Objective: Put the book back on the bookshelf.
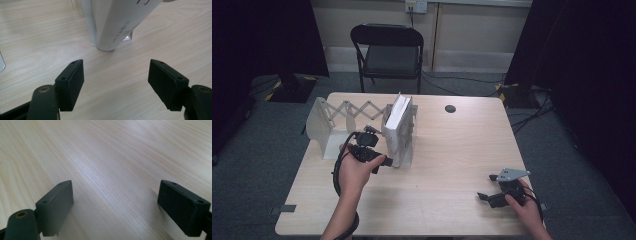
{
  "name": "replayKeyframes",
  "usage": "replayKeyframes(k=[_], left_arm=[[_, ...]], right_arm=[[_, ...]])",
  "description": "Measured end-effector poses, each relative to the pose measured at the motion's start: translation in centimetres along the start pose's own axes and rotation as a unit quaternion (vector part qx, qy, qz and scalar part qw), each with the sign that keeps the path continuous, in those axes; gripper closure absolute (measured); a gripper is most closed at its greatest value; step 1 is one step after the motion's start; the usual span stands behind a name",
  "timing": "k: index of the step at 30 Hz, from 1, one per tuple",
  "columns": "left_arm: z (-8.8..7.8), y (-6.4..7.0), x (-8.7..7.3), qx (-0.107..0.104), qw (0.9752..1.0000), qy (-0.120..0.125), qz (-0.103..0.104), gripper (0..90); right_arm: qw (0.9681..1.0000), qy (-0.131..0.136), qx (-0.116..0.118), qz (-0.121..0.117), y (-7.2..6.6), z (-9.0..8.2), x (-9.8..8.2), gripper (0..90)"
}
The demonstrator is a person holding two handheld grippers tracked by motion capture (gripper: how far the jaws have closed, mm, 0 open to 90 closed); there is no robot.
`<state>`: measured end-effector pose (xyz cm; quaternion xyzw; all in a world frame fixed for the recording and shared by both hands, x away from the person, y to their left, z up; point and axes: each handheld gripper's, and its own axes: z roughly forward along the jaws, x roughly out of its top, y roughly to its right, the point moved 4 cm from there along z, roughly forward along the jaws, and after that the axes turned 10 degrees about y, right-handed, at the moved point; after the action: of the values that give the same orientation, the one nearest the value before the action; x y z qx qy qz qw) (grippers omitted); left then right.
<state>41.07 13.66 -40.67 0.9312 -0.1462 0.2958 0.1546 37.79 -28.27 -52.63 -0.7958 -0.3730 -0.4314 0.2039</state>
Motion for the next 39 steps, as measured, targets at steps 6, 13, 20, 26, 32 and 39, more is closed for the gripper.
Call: replayKeyframes(k=[6,13,20,26,32,39], left_arm=[[0.1,-0.1,-0.4,-0.001,1.0000,-0.002,-0.002,29.0],[0.4,-0.5,-1.0,0.000,0.9999,-0.007,-0.008,29.1],[0.7,-0.8,-1.6,-0.001,0.9999,-0.011,-0.009,29.1],[1.0,-0.9,-2.0,-0.003,0.9998,-0.014,-0.014,29.2],[1.3,-1.2,-2.6,-0.004,0.9997,-0.014,-0.020,29.2],[1.9,-1.6,-3.4,-0.006,0.9995,-0.019,-0.025,29.2]], right_arm=[[1.0000,0.000,0.000,0.001,0.0,0.0,0.0,12.8],[1.0000,0.000,0.000,0.000,0.0,0.0,0.0,12.9],[1.0000,0.000,0.000,0.000,0.0,0.0,0.0,12.9],[1.0000,0.000,0.000,0.000,0.0,0.0,0.0,12.9],[1.0000,0.000,0.000,0.000,0.0,0.0,0.0,12.9],[1.0000,0.000,0.000,0.000,0.0,0.0,0.0,12.9]])
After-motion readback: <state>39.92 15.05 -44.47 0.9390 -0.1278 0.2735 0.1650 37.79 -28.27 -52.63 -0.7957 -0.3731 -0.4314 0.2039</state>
